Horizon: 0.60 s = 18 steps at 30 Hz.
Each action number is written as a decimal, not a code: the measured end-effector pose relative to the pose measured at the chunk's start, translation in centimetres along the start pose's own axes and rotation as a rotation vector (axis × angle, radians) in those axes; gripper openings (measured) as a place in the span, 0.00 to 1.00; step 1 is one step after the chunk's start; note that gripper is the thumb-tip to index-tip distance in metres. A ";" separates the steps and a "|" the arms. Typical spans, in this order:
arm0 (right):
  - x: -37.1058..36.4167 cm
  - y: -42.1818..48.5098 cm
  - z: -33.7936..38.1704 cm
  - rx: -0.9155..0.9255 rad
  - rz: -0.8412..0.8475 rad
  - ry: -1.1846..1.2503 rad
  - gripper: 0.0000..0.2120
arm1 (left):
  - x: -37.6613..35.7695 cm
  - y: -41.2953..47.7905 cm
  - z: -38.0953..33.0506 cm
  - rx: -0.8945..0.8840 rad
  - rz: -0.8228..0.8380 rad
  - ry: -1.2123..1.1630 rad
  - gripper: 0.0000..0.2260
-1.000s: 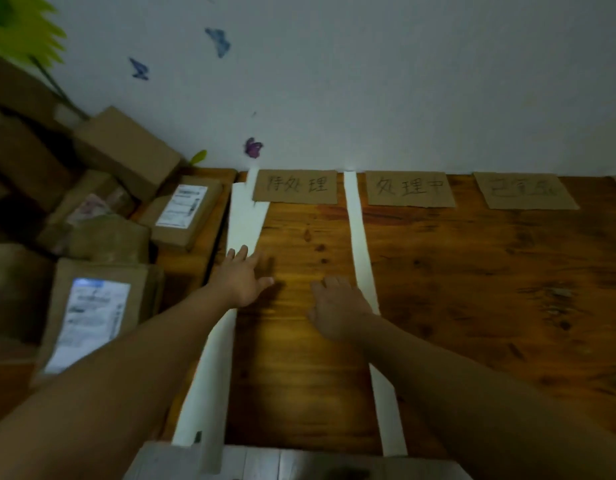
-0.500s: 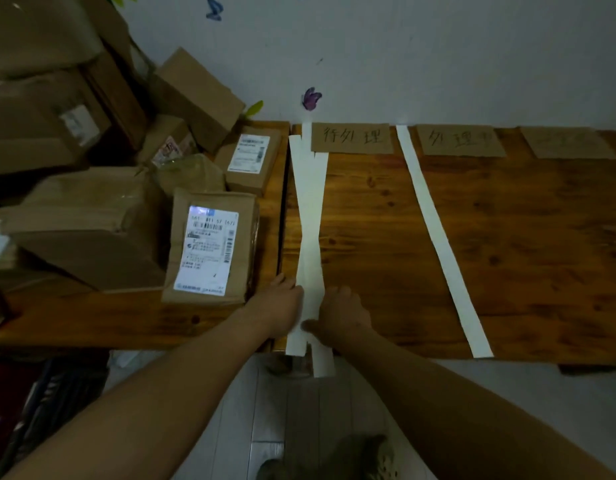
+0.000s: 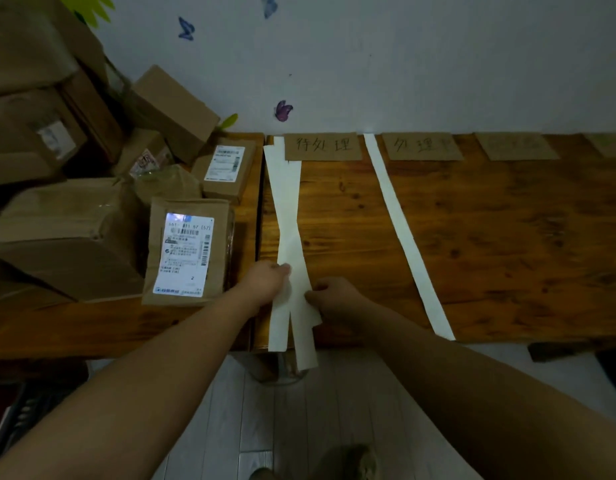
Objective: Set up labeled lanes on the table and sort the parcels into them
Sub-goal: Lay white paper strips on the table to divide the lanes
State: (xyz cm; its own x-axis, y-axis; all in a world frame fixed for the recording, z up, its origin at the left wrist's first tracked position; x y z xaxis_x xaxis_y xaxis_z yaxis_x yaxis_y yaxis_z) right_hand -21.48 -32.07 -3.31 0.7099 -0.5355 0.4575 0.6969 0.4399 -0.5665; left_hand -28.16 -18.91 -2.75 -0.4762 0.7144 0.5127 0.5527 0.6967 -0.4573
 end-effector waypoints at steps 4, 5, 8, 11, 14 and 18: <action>2.0 -1.9 1.1 0.034 0.135 -0.106 0.06 | -0.1 -0.8 -3.0 0.211 0.028 -0.389 0.08; 2.4 -2.3 1.5 0.044 0.125 -0.104 0.05 | 0.0 -1.2 -3.7 0.205 0.017 -0.389 0.07; 3.5 -3.2 2.8 0.129 -0.014 -0.071 0.08 | 0.2 -2.6 -4.8 0.219 0.048 -0.423 0.06; 4.0 -4.6 2.9 0.193 0.044 -0.173 0.07 | 0.7 -3.2 -5.4 0.240 0.069 -0.565 0.07; 4.4 -6.6 1.7 0.130 0.212 -0.265 0.13 | 1.2 -3.2 -6.4 0.239 0.059 -0.700 0.08; 6.3 -7.9 2.2 0.193 -0.061 -0.006 0.10 | -0.1 -4.6 -8.2 0.184 0.156 -0.668 0.10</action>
State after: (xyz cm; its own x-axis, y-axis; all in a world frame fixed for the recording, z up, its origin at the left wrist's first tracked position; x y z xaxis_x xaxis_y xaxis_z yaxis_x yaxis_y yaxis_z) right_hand -22.31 -37.28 5.57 0.6661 -0.5615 0.4909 0.7447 0.5369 -0.3965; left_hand -25.06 -22.71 5.27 -0.7510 0.6532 -0.0971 0.5521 0.5404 -0.6349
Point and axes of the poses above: each hand's wrist, its own y-axis towards the middle knuckle, its own x-axis out of the back of the hand, z = x × y, the point moved 3 cm from there along y, towards the middle knuckle, and after that the axes turned 11 degrees about -z, right-handed, at the moved point
